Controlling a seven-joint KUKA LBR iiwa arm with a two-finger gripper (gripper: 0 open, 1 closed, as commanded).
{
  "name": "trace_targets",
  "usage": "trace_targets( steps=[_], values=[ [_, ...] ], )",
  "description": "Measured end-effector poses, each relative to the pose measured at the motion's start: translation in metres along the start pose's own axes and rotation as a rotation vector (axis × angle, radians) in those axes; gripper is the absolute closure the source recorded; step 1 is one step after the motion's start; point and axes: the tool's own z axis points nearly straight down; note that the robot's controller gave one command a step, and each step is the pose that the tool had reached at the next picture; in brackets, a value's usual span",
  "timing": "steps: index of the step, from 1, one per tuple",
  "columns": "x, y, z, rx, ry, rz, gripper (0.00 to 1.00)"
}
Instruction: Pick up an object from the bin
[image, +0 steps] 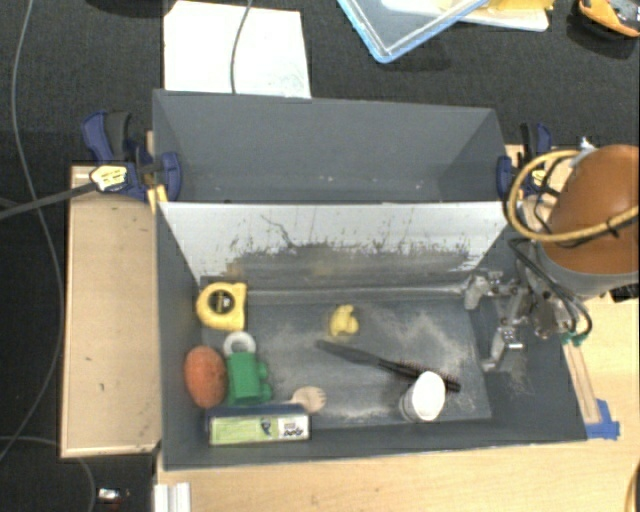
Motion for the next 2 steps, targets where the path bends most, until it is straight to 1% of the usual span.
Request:
trace_targets(
  steps=[1, 2],
  values=[
    [0.0, 0.0, 0.0, 0.0, 0.0, 0.0, 0.0],
    [0.031, -0.004, 0.071, 0.0, -0.005, 0.128, 0.0]
  ],
)
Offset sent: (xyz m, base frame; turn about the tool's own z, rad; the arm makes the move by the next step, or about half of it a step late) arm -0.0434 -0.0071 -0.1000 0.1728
